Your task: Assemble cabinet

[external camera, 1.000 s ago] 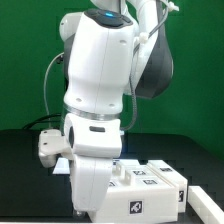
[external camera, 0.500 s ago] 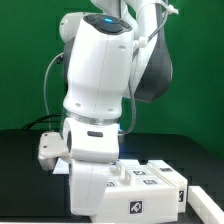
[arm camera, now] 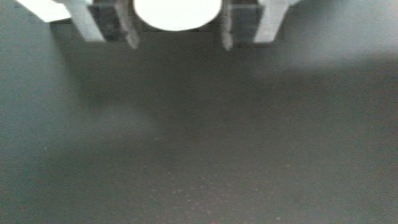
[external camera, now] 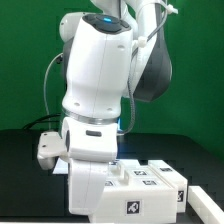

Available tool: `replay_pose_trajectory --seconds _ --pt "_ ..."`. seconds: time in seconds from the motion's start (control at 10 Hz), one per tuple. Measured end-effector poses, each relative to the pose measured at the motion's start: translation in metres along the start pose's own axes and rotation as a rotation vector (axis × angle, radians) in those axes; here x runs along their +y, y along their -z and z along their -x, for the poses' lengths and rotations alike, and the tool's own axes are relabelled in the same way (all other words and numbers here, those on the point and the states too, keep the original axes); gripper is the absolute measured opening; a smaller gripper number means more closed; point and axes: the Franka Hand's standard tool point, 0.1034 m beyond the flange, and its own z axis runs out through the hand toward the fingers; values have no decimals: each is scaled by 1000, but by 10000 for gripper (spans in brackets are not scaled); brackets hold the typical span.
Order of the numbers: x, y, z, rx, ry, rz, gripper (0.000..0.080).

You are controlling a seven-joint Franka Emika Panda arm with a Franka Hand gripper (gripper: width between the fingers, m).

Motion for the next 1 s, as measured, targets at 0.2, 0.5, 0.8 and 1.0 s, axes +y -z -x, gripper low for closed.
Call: replay_pose_trajectory --seconds 0.2,0.5,0.8,1.0 --pt "-4 22 16 -5 -36 -3 213" --pt "-8 63 40 -18 -111 12 213" --pt "-9 77 42 -15 -141 19 213" --pt "-9 76 43 -15 -142 18 213"
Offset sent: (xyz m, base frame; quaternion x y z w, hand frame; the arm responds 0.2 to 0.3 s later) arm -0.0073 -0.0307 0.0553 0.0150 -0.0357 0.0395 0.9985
